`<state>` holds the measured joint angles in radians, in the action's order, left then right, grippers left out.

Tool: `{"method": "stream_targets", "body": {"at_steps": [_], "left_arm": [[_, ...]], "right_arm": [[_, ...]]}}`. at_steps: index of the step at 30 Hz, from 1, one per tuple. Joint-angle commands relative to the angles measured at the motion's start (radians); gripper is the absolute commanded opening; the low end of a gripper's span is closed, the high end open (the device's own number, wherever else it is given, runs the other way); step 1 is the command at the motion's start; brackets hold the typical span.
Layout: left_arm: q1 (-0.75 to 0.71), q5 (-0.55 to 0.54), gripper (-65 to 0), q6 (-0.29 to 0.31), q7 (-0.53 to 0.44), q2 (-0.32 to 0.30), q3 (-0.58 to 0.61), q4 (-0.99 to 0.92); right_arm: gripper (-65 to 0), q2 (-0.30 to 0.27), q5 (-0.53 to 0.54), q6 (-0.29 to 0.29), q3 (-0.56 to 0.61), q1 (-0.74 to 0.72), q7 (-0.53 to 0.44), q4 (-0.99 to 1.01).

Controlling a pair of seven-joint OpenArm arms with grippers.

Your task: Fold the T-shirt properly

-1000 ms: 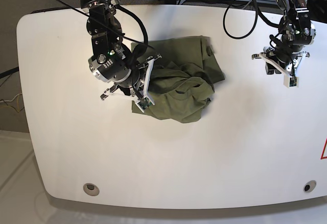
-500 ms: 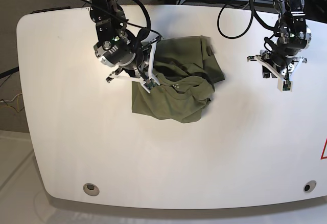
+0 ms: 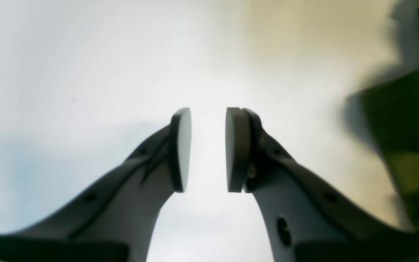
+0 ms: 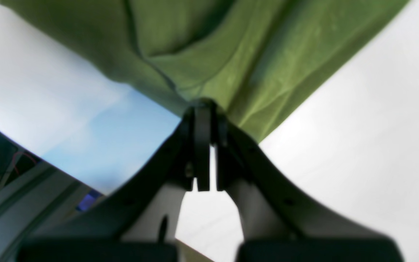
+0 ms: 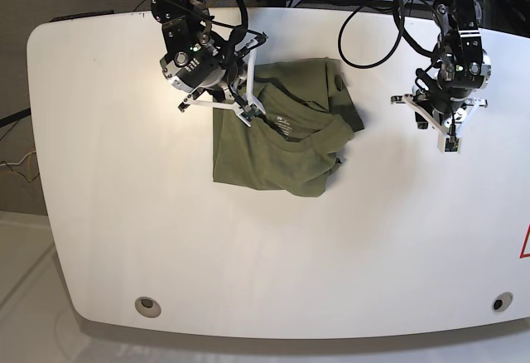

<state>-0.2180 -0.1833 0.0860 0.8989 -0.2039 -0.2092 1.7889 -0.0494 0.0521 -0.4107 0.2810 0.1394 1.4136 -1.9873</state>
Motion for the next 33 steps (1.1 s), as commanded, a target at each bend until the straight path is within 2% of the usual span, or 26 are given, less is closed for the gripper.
{"method": "stream_targets", "body": {"at_steps": [1,11,21,33], "left_arm": [[0.022,0.003,-49.7,-0.002,-0.013,-0.010,-0.005,-0.039],[0.021,0.003,-49.7,-0.002,-0.099,-0.013,-0.003,-0.107],[0.022,0.003,-49.7,-0.002,-0.102,-0.013,-0.003,-0.137],[0.022,0.003,-49.7,-0.002,-0.100,-0.013,-0.003,-0.117]], "right_arm": [[-65.0,0.000,0.009,0.000,0.001,-0.010,-0.017,-0.022],[-65.0,-0.039,0.009,0.000,0.001,0.009,-0.017,-0.022],[-65.0,-0.105,0.009,0.000,-0.004,0.041,-0.017,-0.022],[-65.0,-0.111,0.004,0.000,-0.006,0.033,-0.017,-0.020]]}}
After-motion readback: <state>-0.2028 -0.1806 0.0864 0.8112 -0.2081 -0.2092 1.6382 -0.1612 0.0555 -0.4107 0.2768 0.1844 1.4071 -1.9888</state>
